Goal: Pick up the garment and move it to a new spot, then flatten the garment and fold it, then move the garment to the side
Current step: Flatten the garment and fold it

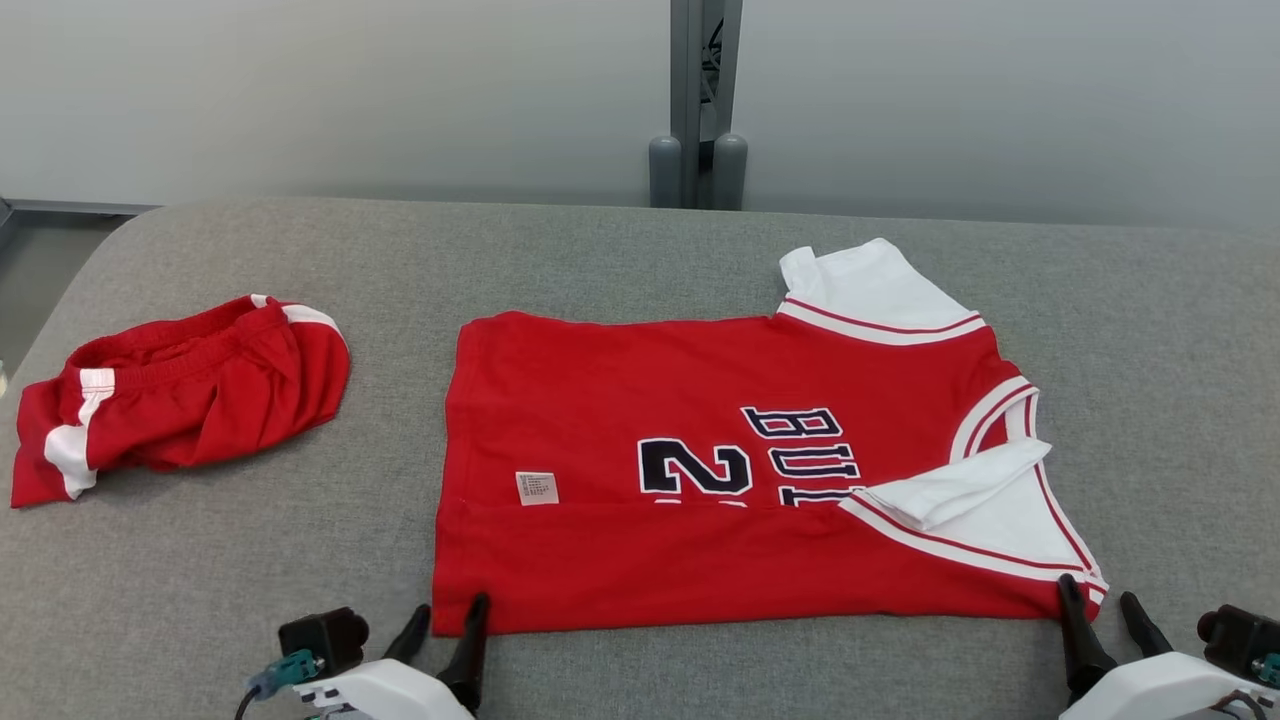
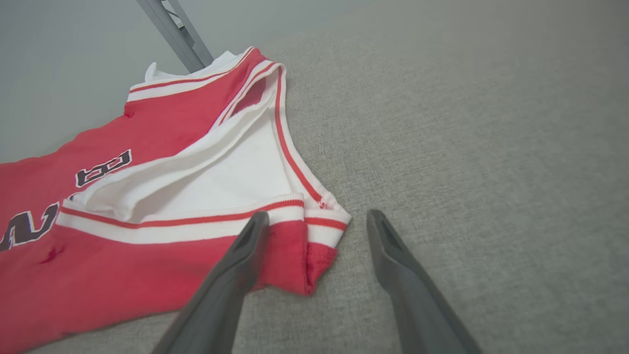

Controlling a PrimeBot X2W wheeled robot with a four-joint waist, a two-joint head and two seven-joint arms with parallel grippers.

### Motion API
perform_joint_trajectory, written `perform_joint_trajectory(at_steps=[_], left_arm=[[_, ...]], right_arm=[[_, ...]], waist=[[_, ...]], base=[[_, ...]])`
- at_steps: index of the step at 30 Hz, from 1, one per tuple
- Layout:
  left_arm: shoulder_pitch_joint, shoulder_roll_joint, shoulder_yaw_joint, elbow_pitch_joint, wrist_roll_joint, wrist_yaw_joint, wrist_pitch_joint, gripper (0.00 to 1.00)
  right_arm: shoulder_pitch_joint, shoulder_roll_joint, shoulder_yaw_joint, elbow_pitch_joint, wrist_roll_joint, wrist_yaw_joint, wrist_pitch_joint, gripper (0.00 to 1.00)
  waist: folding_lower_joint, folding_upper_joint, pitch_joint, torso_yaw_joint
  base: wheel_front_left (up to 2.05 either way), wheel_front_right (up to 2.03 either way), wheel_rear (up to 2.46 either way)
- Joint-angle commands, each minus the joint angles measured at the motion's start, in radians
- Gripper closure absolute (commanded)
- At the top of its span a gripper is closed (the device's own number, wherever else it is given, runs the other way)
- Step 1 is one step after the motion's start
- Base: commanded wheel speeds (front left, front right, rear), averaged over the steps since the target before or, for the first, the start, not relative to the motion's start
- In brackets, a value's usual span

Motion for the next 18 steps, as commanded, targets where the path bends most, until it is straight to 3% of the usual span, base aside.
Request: perform_joint_trajectory(at_steps=[1,7,18], left_arm=[[0.000,-0.009,-0.037,-0.013,-0.033,-0.007,0.028,0.00],[0.009,-0.003,-0.131,-0.076,-0.134,-0.006,0.072,0.00],[-0.011,0.017,-0.170,-0.063,-0.214,-0.004,0.064,0.00]], right_arm=[[-0.010,-0.010,0.003,0.002,0.007,0.001,-0.004,0.00],[-0.021,-0.012,0.017,0.014,0.024,0.001,-0.004,0.00],[-0.052,-0.018,0.075,0.055,0.083,0.001,-0.001,0.00]], waist=[[0.0000,0.0000,0.003,0.001],[0.0000,0.0000,0.011,0.002],[0.0000,0.0000,0.021,0.005]], base=[[0.00,0.00,0.00],[0.00,0.00,0.00],[0.00,0.00,0.00]])
